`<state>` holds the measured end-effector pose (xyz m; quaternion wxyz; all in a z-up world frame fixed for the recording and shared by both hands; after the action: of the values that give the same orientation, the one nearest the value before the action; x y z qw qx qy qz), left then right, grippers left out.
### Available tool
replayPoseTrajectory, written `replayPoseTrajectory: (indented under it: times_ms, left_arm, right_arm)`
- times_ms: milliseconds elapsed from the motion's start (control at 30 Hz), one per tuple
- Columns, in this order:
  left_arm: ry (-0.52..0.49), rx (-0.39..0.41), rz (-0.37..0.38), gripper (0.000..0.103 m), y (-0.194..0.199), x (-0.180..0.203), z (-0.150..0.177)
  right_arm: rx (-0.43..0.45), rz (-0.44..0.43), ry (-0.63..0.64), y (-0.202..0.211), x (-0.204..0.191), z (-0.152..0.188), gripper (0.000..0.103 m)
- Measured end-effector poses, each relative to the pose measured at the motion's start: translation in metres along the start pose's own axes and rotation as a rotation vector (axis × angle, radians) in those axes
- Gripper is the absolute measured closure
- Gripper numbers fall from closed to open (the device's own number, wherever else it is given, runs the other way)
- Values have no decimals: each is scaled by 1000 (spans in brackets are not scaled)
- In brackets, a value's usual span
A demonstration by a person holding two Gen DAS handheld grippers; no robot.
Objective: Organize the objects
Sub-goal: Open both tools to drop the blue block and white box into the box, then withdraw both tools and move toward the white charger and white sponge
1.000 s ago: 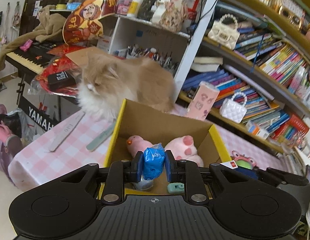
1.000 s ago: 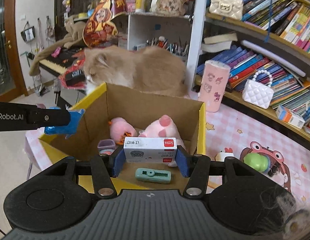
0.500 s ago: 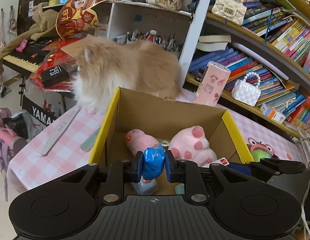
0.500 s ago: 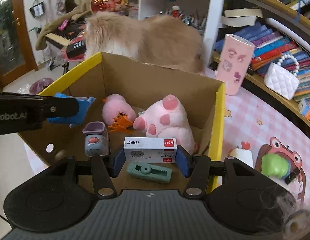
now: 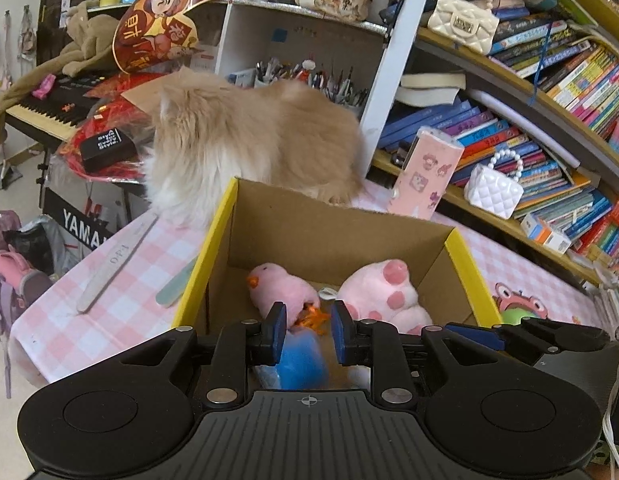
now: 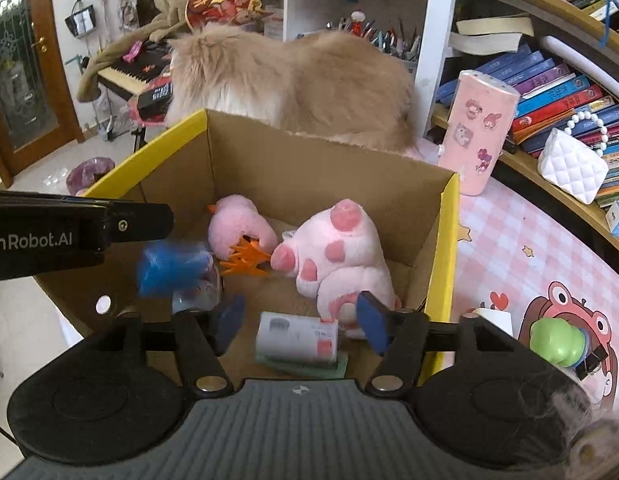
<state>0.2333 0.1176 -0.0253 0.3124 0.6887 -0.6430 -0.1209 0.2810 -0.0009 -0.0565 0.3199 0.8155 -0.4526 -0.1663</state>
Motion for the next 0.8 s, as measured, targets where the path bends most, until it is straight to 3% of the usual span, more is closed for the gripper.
replayPoseTrajectory:
  times_ms: [200, 267, 333, 667, 800]
  left_arm:
    - [-19, 38, 9, 57, 14, 1, -2]
    - [-24, 54, 5, 42, 21, 1, -3]
    - [-24, 78, -4, 34, 30, -1, -3]
    - [-19, 173, 0, 13, 83, -13, -1]
    - [-27, 187, -1, 11, 103, -20, 6]
  right_arm:
    - [30, 7, -15, 15, -4, -4, 40]
    - [41, 12, -22, 21, -5, -4, 40]
    - [52, 19, -31, 28, -7, -4, 40]
    - [143, 84, -66, 76, -26, 6, 40]
    - [176, 109, -97, 97, -35, 15, 40]
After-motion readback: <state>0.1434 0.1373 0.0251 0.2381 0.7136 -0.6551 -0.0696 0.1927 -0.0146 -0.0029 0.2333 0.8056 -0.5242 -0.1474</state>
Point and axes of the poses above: each gripper's, at about its wrist camera, not at the fingertips, and y roughly against the way its jaws point, x to its right, z to its underside, the point moved 5 cm from there along -y, roughly the way its jaws point, and after that the axes turned 3 degrees about x, right-handed, at the moved point
